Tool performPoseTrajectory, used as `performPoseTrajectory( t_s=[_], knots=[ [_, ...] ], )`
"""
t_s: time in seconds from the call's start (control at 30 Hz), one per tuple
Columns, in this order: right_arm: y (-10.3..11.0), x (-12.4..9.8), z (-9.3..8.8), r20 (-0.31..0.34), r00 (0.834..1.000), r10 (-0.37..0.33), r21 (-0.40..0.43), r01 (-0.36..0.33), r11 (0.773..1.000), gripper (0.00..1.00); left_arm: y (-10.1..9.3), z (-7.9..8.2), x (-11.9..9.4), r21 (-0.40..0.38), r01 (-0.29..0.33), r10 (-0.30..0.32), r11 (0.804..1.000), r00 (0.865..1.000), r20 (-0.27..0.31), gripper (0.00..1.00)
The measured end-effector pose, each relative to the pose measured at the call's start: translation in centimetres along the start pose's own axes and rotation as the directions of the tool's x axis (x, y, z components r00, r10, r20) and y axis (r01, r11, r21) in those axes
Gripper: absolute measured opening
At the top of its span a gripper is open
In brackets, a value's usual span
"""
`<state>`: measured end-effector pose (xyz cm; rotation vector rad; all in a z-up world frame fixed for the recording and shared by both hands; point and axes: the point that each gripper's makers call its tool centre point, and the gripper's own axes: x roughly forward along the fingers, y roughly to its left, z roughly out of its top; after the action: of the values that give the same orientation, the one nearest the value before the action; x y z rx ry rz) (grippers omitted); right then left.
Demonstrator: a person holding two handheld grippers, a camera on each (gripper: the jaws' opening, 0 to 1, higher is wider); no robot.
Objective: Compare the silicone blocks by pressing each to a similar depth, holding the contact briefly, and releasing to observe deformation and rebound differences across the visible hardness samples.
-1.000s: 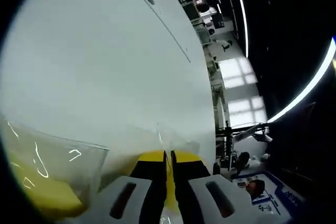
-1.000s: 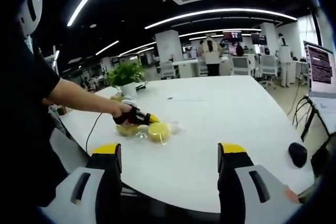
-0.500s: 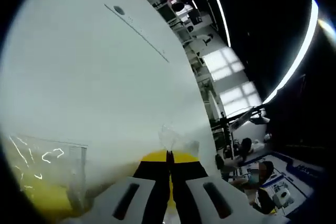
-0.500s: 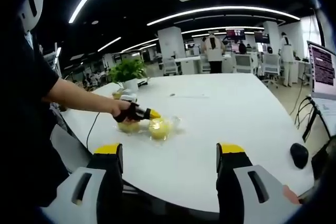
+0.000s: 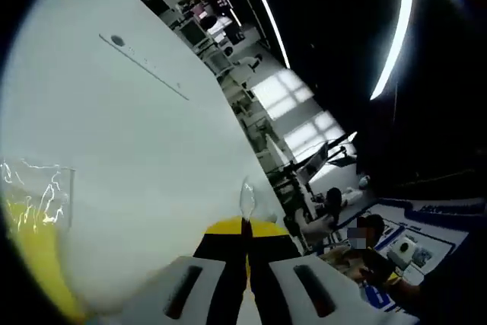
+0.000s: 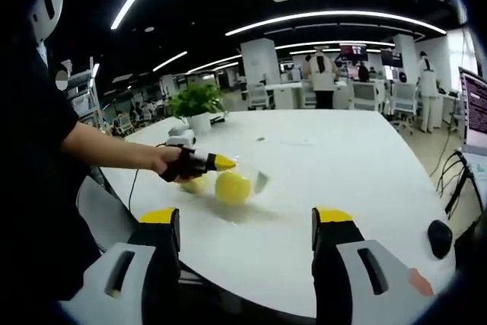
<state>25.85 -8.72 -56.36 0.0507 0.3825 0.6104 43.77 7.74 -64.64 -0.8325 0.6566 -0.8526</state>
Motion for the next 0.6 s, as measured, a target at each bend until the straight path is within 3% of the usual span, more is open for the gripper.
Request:
performPoseTrajectory(
  t_s=[0.13, 0.23, 0.37, 0.5, 0.6],
  knots=[
    [0.2, -0.2, 0.0, 0.002, 1.000, 0.004, -0.007, -0.004, 1.000, 0.64, -1.9, -0.6, -0.6, 0.043, 0.036, -0.036, 0.998, 0.999, -0.010, 0.00],
    [0.5, -0.4, -0.1, 0.000, 1.000, 0.005, -0.012, -0.005, 1.000, 0.63, -2.8, -1.1, -1.1, 0.131, 0.051, -0.047, 0.990, 0.998, -0.029, 0.00],
    [0.7, -0.7, -0.2, 0.002, 1.000, 0.007, -0.016, -0.007, 1.000, 0.63, -3.8, -1.3, -1.8, 0.159, 0.062, -0.058, 0.985, 0.998, -0.029, 0.00],
    [0.9, -1.0, -0.4, 0.000, 1.000, 0.006, -0.023, -0.006, 1.000, 0.63, -4.4, -1.5, -2.5, 0.112, 0.072, -0.071, 0.991, 0.997, -0.015, 0.00],
    [0.9, -1.0, -0.5, 0.000, 1.000, 0.010, -0.026, -0.010, 1.000, 0.63, -5.2, -1.3, -3.1, 0.134, 0.078, -0.077, 0.988, 0.997, -0.015, 0.00]
  ],
)
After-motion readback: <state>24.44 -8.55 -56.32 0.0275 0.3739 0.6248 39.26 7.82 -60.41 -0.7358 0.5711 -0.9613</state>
